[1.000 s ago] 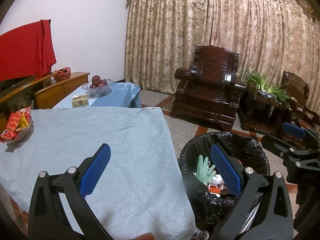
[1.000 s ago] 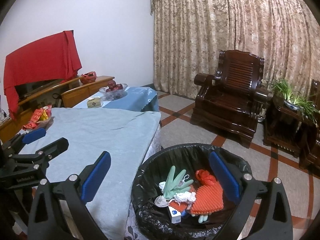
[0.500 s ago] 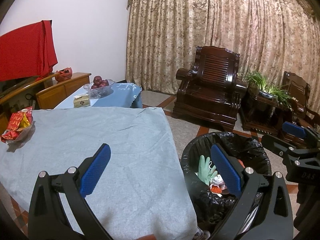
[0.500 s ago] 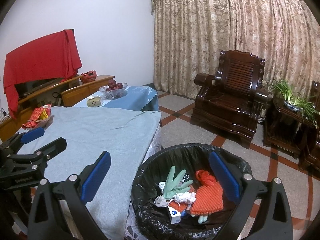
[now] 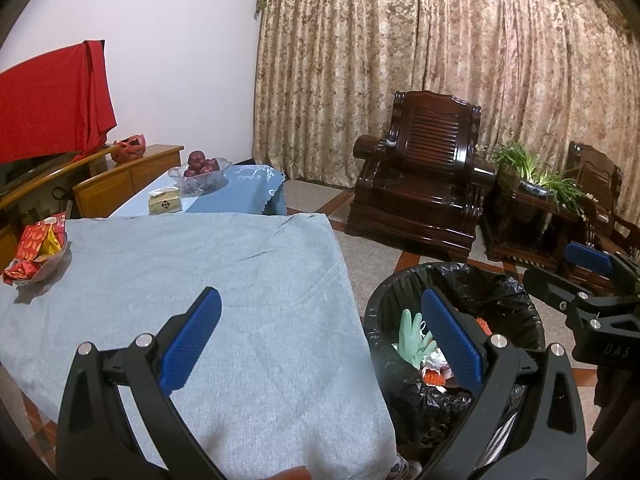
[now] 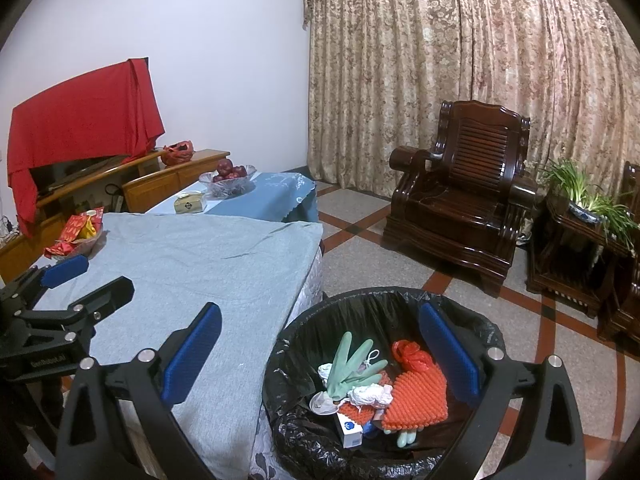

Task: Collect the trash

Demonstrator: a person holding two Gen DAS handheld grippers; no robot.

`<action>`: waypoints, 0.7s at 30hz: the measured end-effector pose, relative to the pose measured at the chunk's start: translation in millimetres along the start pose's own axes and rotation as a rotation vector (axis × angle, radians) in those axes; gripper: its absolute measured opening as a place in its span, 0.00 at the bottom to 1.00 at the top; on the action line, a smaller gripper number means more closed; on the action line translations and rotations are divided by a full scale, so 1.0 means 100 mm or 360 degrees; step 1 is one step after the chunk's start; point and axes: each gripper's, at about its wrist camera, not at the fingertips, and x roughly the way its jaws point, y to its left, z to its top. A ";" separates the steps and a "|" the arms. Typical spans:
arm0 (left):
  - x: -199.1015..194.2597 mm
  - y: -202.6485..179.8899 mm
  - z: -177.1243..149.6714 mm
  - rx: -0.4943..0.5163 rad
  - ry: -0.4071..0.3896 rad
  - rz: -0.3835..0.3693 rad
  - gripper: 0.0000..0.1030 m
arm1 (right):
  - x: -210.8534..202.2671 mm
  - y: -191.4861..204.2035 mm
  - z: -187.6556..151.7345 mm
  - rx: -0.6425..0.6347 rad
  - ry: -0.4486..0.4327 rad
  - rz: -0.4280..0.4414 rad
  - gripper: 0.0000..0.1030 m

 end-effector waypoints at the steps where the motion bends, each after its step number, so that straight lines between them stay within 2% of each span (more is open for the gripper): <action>1: 0.00 0.00 0.00 0.0000 0.0000 0.0000 0.95 | 0.00 0.00 0.00 0.0001 0.0000 0.0000 0.94; 21: 0.01 0.02 0.00 0.0002 -0.0001 0.0004 0.95 | 0.02 0.00 -0.02 0.0004 0.0004 0.0003 0.94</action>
